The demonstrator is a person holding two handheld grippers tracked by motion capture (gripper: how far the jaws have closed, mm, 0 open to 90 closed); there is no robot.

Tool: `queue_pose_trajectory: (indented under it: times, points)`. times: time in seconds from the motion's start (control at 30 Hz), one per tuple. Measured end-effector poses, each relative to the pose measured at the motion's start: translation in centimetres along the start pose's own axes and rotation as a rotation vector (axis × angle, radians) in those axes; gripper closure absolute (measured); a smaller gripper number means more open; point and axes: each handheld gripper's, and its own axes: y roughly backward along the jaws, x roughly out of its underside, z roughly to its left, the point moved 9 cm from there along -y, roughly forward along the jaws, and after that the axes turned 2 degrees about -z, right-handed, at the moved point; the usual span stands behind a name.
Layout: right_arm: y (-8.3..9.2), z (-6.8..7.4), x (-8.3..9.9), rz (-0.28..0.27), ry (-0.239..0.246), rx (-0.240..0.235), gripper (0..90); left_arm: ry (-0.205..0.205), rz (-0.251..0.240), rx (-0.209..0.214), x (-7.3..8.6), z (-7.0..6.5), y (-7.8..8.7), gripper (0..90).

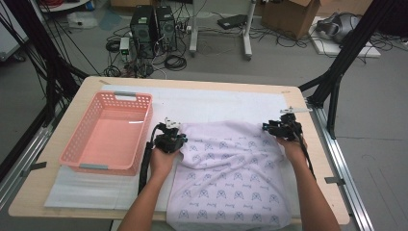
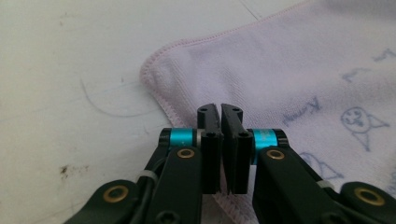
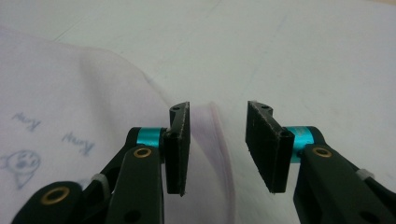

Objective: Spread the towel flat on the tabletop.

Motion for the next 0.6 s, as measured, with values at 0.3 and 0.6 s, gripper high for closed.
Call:
queue_pose_trajectory:
  times: [0.3, 0.6]
  points:
    - [-2.7, 0.8, -0.3, 0.089, 0.152, 0.013, 87.9, 0.018, -0.094, -0.087, -1.8, 2.3, 1.3, 87.9]
    - [-0.4, -4.8, -2.4, -0.097, 0.009, 0.363, 85.0, 0.048, -0.089, -0.004, -2.0, 1.5, 0.8, 53.8]
